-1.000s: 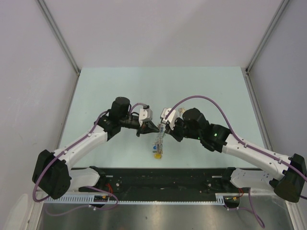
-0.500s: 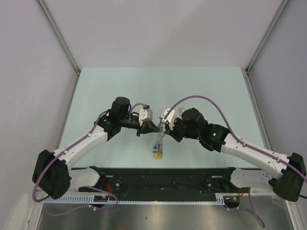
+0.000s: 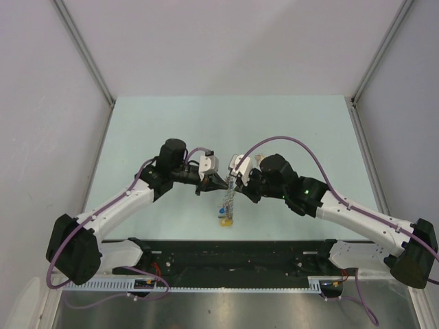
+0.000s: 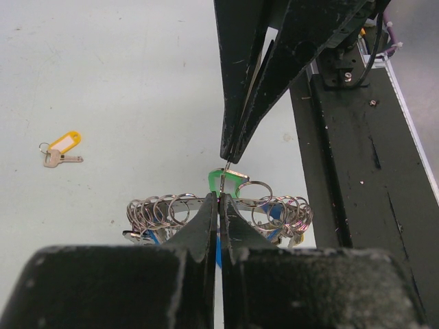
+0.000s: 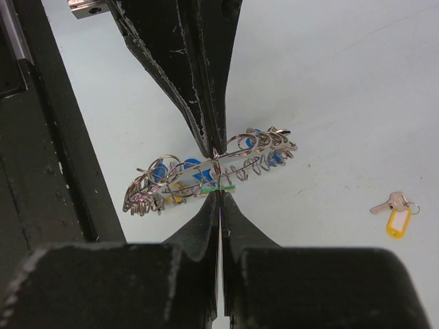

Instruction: Put the keys on the keyring

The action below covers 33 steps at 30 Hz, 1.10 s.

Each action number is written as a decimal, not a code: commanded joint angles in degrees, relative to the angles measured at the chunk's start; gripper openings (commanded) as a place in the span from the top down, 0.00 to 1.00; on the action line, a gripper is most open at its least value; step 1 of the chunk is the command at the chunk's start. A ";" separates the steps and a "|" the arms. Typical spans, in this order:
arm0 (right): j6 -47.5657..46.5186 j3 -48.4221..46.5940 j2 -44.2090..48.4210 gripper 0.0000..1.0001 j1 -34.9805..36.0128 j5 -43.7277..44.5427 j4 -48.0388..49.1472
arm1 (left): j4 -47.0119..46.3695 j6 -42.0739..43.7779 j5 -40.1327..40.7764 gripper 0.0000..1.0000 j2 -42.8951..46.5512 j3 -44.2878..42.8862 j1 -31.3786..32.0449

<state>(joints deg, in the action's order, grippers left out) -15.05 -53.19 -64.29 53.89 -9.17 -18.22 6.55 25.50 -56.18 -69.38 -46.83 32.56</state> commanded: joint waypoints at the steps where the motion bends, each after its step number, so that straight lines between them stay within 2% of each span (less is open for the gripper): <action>1: 0.72 -1.83 0.04 1.00 -0.19 -1.20 2.48 | -2.77 0.52 -2.88 1.00 0.30 -0.54 0.58; 12: 0.99 -1.92 -0.04 1.00 -0.36 -1.38 2.92 | -1.80 1.05 -3.67 1.00 0.04 -0.90 1.02; 25: -0.86 -1.92 0.22 1.00 -0.89 -6.21 2.14 | 2.86 4.47 -6.40 1.00 -1.02 -2.57 1.81; 33: -0.25 -1.83 -0.22 1.00 -2.38 -8.49 2.13 | 1.19 4.12 -5.43 1.00 0.30 -1.95 1.72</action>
<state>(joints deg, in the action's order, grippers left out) -15.16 -53.19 -64.29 52.18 -15.35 -18.57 10.09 27.51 -57.52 -70.52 -46.83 33.54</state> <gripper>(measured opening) 0.009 0.007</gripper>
